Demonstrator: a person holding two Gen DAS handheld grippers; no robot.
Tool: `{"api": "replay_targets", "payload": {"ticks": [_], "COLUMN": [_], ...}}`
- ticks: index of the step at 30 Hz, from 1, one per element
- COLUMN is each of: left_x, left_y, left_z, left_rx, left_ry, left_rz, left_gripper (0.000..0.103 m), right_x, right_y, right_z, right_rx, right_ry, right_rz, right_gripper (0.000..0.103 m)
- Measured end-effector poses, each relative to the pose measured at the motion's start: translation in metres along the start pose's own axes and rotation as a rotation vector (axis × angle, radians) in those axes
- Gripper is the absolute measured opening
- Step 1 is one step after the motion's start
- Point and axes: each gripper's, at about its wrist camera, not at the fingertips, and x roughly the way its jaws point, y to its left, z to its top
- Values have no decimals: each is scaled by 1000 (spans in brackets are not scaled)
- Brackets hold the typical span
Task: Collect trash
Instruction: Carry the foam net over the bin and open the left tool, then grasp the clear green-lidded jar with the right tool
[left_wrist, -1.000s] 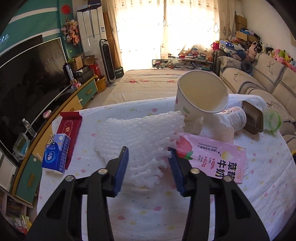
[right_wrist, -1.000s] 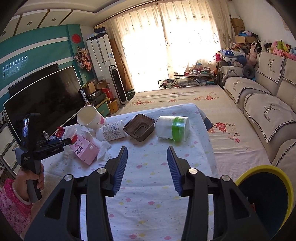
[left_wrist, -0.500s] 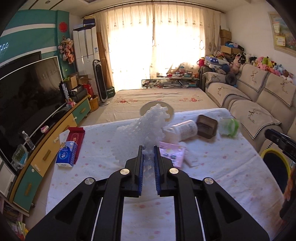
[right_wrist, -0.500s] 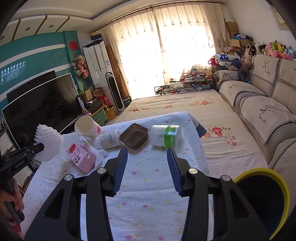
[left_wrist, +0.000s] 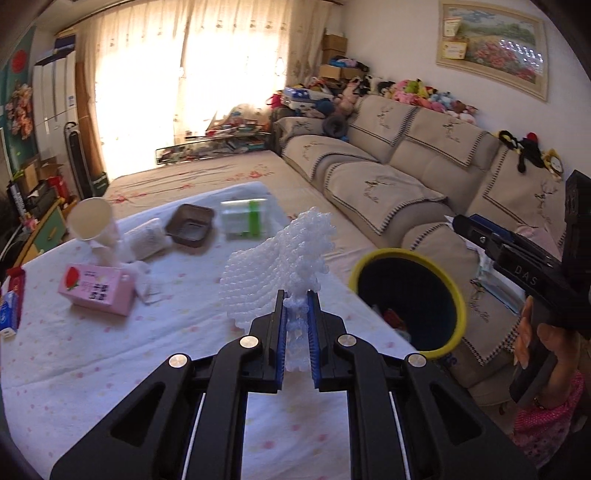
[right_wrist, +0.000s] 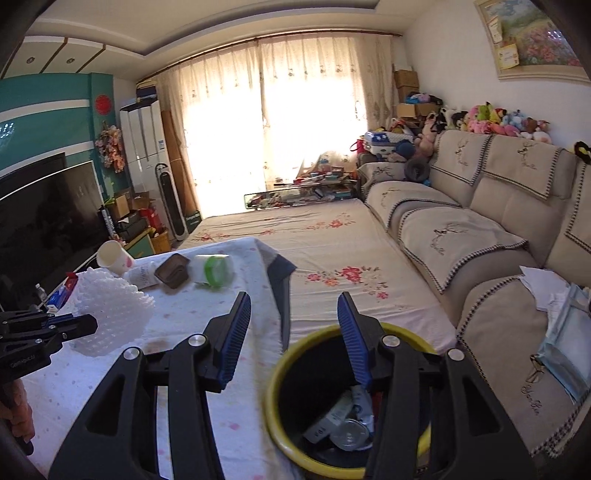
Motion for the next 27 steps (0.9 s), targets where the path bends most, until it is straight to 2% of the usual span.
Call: {"api": "replay_targets", "payload": {"ticks": [3,8,15,16,17,19,24,27], "left_x": [15,45,93,99,106,113,104,80], "left_y": [-47,-121,-168,-168,-170,-171,-157,-128], "left_z": [7,12,15,14,15,17,18,16], "left_rx": [50,110,101,100,98,88,70,63], "left_ry": [12,32,83,86,88,81,60,15], "left_rz": [-78,-150,-173,-164,-151,-130,-104,-77], "left_gripper": [11,11,12,21,42,67,70,74], "right_x": [-11,-19,-26,-27,-28,-28,-28,-25], "right_y": [-31,-66,-100,-104,-107,-110,-109,-102], "right_z": [-6,-14,-23,-25,-26,-26,-28,-28], "right_rx": [33,65,98,101,105,108,112,107], "right_ry": [1,3,10,11,12,12,15,21], "right_rz": [-52,-103,-142,-145,-146,-147,-135,-121], "right_gripper": [47,47,47,47,47,48,48,48]}}
